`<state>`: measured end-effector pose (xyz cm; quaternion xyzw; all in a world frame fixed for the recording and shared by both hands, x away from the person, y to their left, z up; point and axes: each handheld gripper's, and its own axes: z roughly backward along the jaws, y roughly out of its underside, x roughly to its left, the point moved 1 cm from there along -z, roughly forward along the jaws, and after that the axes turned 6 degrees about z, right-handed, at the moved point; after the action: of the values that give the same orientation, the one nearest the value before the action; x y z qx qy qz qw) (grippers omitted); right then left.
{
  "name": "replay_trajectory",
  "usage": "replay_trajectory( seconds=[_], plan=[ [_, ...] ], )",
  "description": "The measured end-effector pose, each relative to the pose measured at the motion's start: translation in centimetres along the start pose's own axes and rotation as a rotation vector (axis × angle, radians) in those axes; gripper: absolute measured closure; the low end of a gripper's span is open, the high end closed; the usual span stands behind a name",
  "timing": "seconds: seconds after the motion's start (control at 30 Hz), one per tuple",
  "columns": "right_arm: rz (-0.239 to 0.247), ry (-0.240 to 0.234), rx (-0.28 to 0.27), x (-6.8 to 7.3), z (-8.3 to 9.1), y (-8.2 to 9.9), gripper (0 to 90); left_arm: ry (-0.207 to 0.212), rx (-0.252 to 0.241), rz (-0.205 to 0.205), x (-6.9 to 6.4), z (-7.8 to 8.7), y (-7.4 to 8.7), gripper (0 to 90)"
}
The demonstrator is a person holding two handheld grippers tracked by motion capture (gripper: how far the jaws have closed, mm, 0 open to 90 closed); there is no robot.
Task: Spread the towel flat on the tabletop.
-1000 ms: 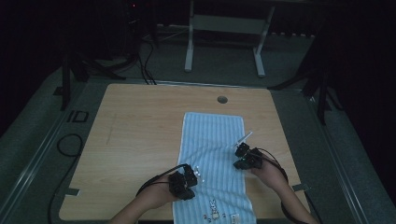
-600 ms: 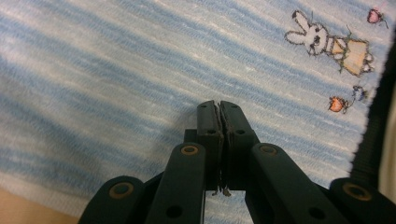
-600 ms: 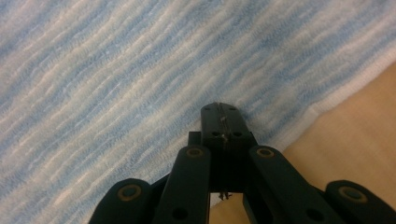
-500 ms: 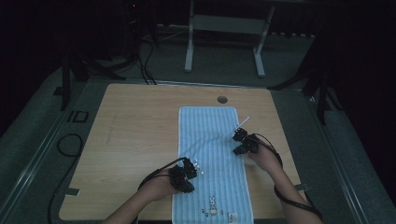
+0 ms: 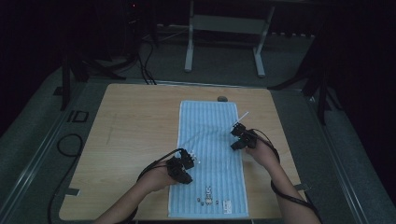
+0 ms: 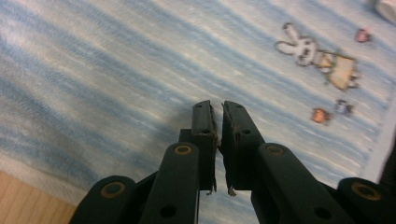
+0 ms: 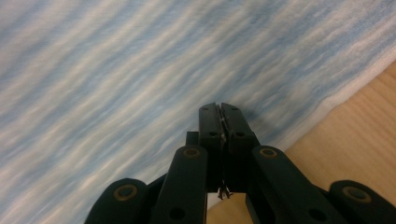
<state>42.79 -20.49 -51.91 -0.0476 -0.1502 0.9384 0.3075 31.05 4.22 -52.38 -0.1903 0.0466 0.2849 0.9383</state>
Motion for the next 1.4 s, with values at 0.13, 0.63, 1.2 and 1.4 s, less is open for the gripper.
replay_trajectory(
  seconds=[0.13,0.63,1.2,1.4],
  plan=[
    [0.017,0.006,-0.034,1.1,1.2,1.6,79.5,-0.049,-0.026,0.008,0.3,1.2,0.7,71.6],
    [0.041,-0.021,-0.090,5.9,2.0,7.9,68.3,-0.053,-0.082,0.053,0.5,0.3,4.1,56.0],
    [0.011,0.006,-0.110,7.8,2.1,11.5,67.9,-0.023,-0.088,0.024,-1.4,0.0,4.7,54.2],
    [0.011,-0.006,-0.115,7.4,2.5,11.2,64.7,-0.026,-0.086,0.042,-1.2,0.4,4.3,51.6]
  ],
)
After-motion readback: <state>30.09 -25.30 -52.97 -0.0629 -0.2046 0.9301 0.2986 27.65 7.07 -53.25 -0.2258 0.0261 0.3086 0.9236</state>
